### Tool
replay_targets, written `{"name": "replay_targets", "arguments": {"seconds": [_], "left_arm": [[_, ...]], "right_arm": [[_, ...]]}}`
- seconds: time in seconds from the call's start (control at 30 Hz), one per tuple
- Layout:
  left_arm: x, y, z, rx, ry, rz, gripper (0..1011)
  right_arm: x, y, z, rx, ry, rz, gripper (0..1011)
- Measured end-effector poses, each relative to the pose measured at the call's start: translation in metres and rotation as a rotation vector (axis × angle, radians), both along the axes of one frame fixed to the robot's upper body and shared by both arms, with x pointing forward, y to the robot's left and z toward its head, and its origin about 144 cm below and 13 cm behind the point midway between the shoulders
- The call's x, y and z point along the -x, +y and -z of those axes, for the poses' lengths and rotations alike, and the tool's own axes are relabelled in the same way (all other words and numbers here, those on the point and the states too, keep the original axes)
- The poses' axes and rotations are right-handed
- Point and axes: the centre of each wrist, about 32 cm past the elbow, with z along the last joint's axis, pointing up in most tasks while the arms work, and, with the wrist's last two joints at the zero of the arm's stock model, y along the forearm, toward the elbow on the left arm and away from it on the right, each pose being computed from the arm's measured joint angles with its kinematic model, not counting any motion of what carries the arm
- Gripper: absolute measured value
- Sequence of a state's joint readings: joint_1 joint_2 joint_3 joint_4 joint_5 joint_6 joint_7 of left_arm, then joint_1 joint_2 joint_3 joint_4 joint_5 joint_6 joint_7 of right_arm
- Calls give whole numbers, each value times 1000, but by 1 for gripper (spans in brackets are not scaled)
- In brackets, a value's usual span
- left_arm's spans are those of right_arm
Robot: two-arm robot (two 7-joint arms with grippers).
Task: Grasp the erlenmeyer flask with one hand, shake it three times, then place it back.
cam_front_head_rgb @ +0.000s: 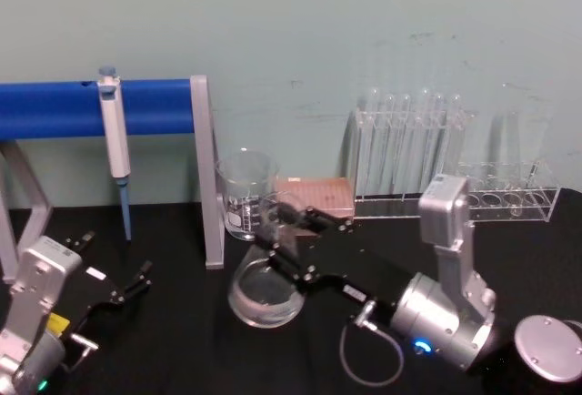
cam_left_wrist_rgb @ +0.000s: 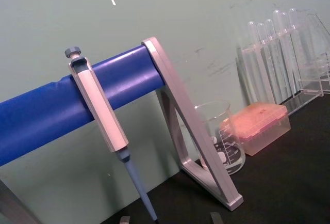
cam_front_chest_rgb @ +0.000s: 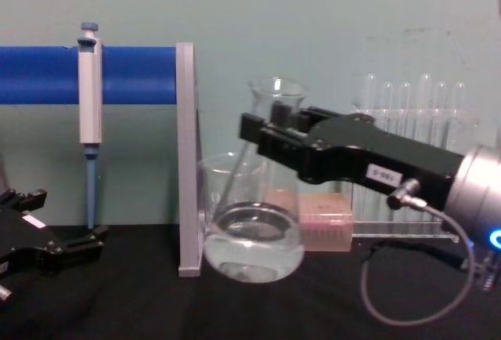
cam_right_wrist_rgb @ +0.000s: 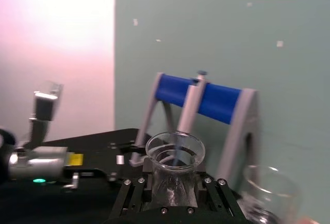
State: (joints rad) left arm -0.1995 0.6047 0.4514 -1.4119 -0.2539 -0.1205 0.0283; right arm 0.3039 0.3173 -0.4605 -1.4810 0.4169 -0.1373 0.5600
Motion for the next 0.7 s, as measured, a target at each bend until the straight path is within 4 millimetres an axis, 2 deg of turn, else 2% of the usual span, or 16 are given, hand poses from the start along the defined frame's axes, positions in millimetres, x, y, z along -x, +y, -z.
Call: {"name": "replay_targets", "arguments": {"seconds": [0.33,0.7], "left_arm": [[0,0,0,0,0,0,1001],[0,0,0,0,0,0,1001]], "right_arm": [[2,22,1,3,6,-112,457],[3,25,3,-5,9,-115,458]]}}
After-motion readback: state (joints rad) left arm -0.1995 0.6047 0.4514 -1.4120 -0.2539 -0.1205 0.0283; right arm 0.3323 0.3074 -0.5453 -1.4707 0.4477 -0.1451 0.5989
